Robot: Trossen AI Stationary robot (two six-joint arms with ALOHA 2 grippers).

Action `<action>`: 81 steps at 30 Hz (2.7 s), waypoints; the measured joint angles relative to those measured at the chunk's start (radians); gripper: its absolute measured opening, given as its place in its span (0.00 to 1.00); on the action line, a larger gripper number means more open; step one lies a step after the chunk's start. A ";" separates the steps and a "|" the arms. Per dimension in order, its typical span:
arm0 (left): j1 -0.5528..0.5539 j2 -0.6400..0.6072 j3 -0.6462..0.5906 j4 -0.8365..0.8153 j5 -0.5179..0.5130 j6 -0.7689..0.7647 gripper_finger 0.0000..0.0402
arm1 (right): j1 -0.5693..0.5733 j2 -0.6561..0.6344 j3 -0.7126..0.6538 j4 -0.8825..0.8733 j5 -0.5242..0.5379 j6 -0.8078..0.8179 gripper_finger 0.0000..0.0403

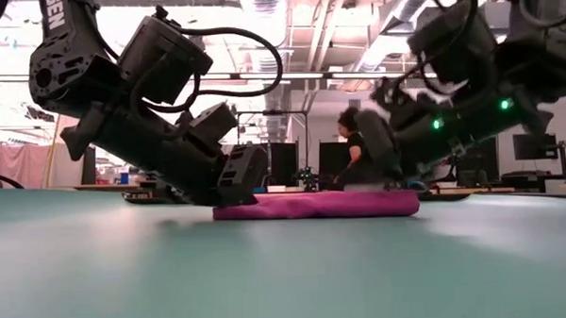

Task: Roll towel
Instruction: Roll the violet towel, then return to Home Position

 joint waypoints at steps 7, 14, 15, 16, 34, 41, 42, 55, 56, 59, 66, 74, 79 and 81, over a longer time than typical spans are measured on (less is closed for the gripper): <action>-0.012 -0.060 -0.001 -0.014 0.121 0.043 0.00 | 0.022 -0.123 0.000 0.002 0.074 -0.129 0.04; -0.050 -0.231 -0.001 -0.070 0.166 0.147 0.00 | 0.022 -0.106 0.000 0.023 -0.052 -0.185 0.04; -0.051 -0.251 -0.001 -0.081 0.163 0.154 0.00 | 0.022 -0.083 0.001 0.046 -0.057 -0.186 0.04; -0.051 -0.266 -0.001 -0.090 0.164 0.161 0.00 | 0.022 -0.061 0.001 0.066 -0.058 -0.188 0.04; -0.045 -0.029 -0.002 0.023 0.132 0.067 0.00 | -0.008 0.273 0.057 0.344 -0.091 -0.069 0.04; -0.049 -0.096 -0.002 -0.119 0.133 0.052 0.00 | -0.008 0.237 0.078 0.330 -0.115 -0.084 0.04; -0.050 -0.113 -0.002 -0.129 0.133 0.058 0.00 | -0.008 0.215 0.076 0.330 -0.118 -0.096 0.04; -0.036 -0.635 -0.002 -0.406 0.474 0.267 0.00 | -0.009 -0.340 0.042 0.141 -0.381 -0.387 0.04; -0.031 -0.695 -0.002 -0.445 0.472 0.286 0.00 | -0.012 -0.411 0.039 0.086 -0.390 -0.403 0.04; -0.013 -0.868 -0.002 -0.553 0.449 0.347 0.00 | -0.014 -0.622 0.036 -0.127 -0.392 -0.463 0.04; 0.070 -1.205 -0.001 -0.777 0.482 0.437 0.00 | 0.011 -1.068 0.036 -0.517 -0.387 -0.509 0.04; 0.171 -1.394 -0.084 -0.897 0.543 0.516 0.00 | 0.065 -1.403 0.036 -0.907 -0.300 -0.503 0.04; 0.241 -1.476 -0.241 -0.784 0.613 0.475 0.00 | 0.080 -1.535 0.035 -1.092 -0.256 -0.455 0.04; 0.263 -1.505 -0.306 -0.730 0.646 0.453 0.00 | 0.082 -1.575 0.023 -1.132 -0.256 -0.436 0.04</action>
